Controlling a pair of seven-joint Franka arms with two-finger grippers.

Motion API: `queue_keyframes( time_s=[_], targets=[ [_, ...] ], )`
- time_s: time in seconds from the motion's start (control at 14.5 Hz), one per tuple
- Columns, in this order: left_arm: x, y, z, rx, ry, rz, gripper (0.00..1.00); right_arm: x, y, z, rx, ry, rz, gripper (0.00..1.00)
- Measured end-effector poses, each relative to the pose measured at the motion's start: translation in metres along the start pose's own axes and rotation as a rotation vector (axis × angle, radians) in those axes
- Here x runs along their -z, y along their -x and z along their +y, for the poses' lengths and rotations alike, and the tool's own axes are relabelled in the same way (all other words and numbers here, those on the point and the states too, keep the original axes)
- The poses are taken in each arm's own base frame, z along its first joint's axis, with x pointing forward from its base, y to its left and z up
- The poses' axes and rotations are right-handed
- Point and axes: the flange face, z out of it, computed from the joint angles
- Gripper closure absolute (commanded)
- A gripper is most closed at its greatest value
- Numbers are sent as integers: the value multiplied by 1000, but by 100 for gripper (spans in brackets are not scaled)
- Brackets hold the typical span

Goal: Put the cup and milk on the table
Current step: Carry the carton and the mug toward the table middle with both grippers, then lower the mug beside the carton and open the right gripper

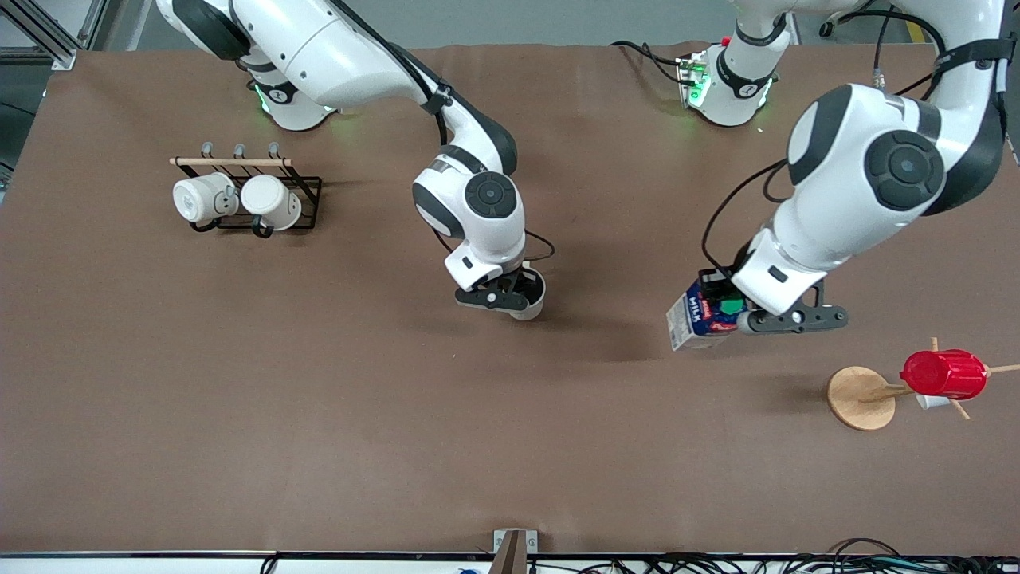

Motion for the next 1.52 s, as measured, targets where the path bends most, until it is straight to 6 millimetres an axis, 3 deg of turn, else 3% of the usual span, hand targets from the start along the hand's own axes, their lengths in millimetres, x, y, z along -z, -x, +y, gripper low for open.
queue_keyframes(
  time_s=[0.21, 0.28, 0.34, 0.48, 0.76, 0.9, 1.03, 1.17, 1.38, 1.52],
  targets=[
    [1, 14, 39, 37, 1, -14, 68, -7, 0, 0, -9, 2, 2, 84],
    [-4, 18, 51, 44, 0, -22, 68, -9, 0, 1, -13, 4, 1, 74],
    [-10, 22, 62, 45, -2, -32, 68, -11, 0, 1, -18, 5, 0, 54],
    [-24, 28, 77, 39, -9, -52, 68, -11, -1, 1, -28, 6, 0, 0],
    [-45, 33, 93, 17, -16, -79, 68, -1, -14, 6, -77, 1, 13, 0],
    [-58, 34, 105, 2, -8, -77, 68, 24, -33, 22, -118, 46, 10, 0],
    [-72, 34, 118, -14, 2, -76, 68, 78, -61, 54, -177, 73, 29, 0],
    [-86, 37, 131, -31, 13, -73, 68, 142, -90, 105, -256, 82, 67, 0],
    [-107, 40, 147, -51, 26, -70, 68, 224, -118, 209, -400, 109, 125, 0],
    [-121, 40, 154, -57, 34, -69, 68, 262, -128, 275, -418, 157, 125, 0]
  ],
)
